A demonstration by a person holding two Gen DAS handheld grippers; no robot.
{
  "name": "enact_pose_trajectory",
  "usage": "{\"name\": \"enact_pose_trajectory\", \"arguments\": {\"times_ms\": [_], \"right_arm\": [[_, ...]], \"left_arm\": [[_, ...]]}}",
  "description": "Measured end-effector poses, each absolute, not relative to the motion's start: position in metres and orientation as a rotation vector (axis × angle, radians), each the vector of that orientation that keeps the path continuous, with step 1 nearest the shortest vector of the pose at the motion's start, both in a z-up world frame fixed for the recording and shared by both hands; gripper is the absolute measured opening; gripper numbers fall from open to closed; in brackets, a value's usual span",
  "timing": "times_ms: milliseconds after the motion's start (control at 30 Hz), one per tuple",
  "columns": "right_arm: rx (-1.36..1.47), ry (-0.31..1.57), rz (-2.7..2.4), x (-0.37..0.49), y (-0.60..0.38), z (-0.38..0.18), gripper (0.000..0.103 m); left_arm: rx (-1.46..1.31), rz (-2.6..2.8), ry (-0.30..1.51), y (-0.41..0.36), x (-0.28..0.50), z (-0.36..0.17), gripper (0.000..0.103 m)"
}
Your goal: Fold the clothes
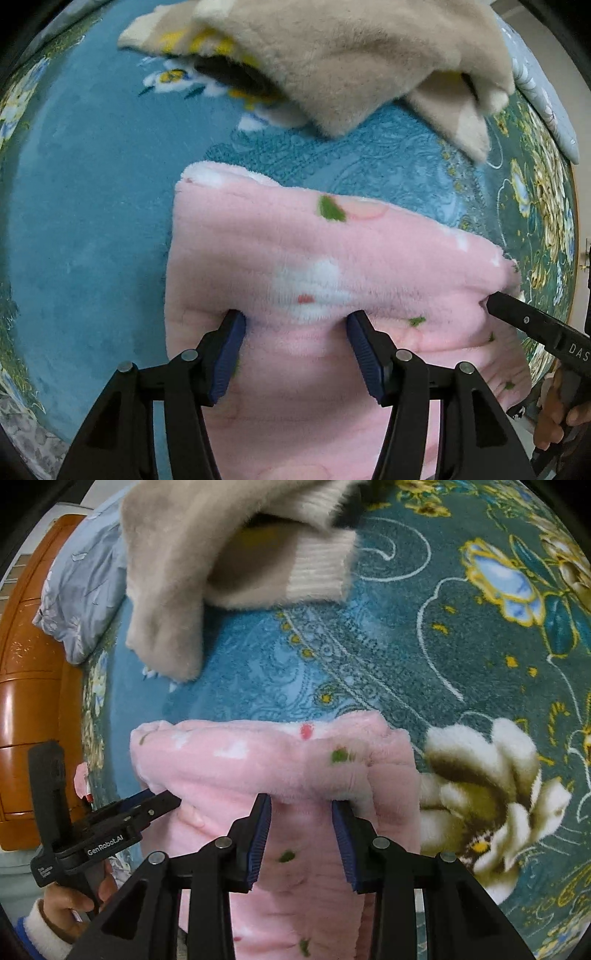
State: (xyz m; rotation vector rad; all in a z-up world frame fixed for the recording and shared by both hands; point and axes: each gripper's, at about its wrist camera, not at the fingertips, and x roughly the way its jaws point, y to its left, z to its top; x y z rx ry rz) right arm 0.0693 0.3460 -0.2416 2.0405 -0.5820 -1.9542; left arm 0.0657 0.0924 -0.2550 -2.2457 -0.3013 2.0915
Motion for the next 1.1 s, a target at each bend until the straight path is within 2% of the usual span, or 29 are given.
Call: {"name": "enact_pose_trajectory", "arguments": {"times_ms": [167,300,367,500,633,867,1000,1100], "right_arm": [[2.047,-0.624,-1.957,0.075,0.346,-0.222,0.038],[1.939,-0.654,-1.996,0.104,0.347,-0.188,0.038],[1.953,-0.619,-1.993,0.122,0.347,-0.189,0.038],[1.985,-0.544,-1.985,0.160,0.345,-0.193,0.038],[2.035,-0.530,-1.983,0.169,0.345,-0.214,0.038],[2.112,-0.650,-1.925,0.147,0.334,-0.248,0.038],[2.140,-0.665,-1.914,0.145,0.332,-0.250,0.038],[2.092,-0.714,-1.919,0.147,0.339,-0.227,0.039]], "left_arm": [[-2.261,2.126,-0.371,0.090,0.069,-0.238,0.059],[-2.141,2.179,-0.520,0.082,0.094,-0.207,0.059],[-2.107,2.197,-0.575,0.078,0.111,-0.196,0.059],[-2.110,2.226,-0.562,0.069,0.139,-0.197,0.059],[-2.164,2.181,-0.509,0.072,0.147,-0.226,0.059],[-2.232,2.137,-0.334,0.082,0.132,-0.255,0.060],[-2.245,2.099,-0.364,0.076,0.130,-0.252,0.060],[-2.171,2.101,-0.482,0.061,0.132,-0.230,0.060]]}}
